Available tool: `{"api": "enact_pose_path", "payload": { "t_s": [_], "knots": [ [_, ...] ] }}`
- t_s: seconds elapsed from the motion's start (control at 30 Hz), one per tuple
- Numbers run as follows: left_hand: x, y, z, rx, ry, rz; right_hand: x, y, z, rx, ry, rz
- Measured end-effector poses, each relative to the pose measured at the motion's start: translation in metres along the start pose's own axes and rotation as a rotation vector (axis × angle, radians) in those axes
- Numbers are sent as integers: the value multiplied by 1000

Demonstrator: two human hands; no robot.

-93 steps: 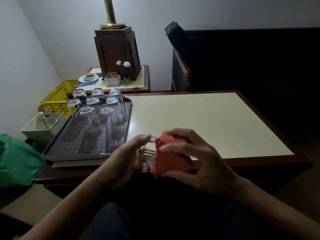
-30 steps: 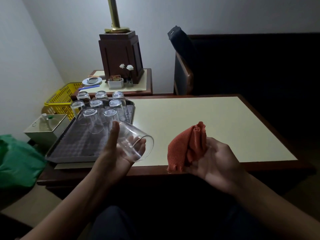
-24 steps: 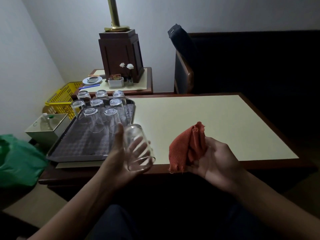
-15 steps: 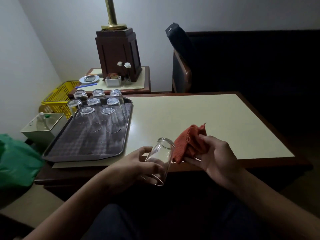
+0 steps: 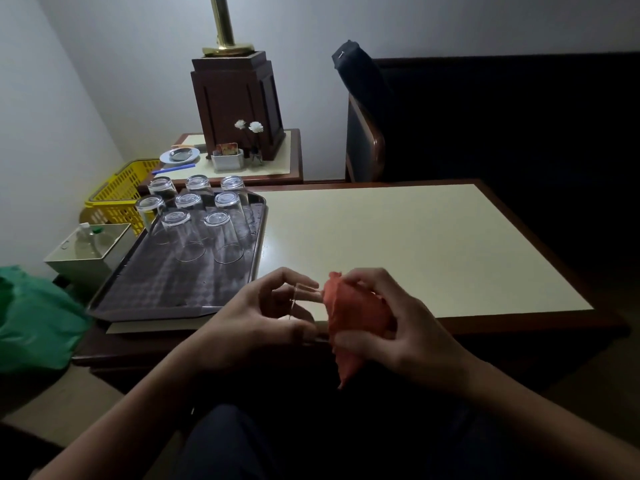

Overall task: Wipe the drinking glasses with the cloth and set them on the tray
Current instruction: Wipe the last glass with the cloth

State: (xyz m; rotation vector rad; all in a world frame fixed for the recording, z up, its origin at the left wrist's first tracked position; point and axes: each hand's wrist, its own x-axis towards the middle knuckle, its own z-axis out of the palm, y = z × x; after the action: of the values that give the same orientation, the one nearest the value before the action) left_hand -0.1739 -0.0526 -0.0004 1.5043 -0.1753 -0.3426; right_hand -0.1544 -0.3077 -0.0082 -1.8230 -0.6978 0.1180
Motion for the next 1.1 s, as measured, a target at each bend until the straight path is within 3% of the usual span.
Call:
{"api": "enact_pose_path", "payload": {
  "t_s": [0.1, 0.2, 0.27, 0.33, 0.43, 0.5, 0.6, 0.7, 0.77, 0.83, 0.9, 0.97, 1.03, 1.1],
  "knots": [
    [-2, 4, 6, 25, -114, 81, 8, -4, -11, 707, -179, 568],
    [-3, 6, 13, 156, -63, 163, 10, -3, -12, 926, -239, 616],
    [-3, 7, 17, 211, 50, 159, 9, 0, -8, 842, -152, 519],
    [-1, 5, 22, 241, 158, 92, 7, 0, -8, 581, -46, 359],
    [7, 2, 24, -87, 233, -211, 2, 0, -14, 90, -20, 16],
    [9, 2, 23, -210, 192, -380, -1, -1, -18, -39, -56, -95],
    [6, 7, 29, -251, 114, -430, 5, 1, -19, 166, -36, 75],
    [3, 12, 33, -20, 163, -186, 11, 2, -16, 665, -17, 453],
    [1, 13, 27, 158, 187, 7, 11, 3, -12, 758, -50, 551],
    [1, 11, 23, 51, 184, -32, 8, -1, -10, 626, -64, 468],
    [4, 9, 23, -125, 201, -192, 3, -7, -10, 278, -45, 250],
    [6, 4, 27, -191, 154, -357, 0, -8, -11, 101, -90, 105],
    [6, 4, 32, -213, 108, -377, 2, -6, -13, 185, -81, 132],
    [3, 7, 33, -123, 108, -245, 6, 1, -12, 419, -20, 273]
  ]
}}
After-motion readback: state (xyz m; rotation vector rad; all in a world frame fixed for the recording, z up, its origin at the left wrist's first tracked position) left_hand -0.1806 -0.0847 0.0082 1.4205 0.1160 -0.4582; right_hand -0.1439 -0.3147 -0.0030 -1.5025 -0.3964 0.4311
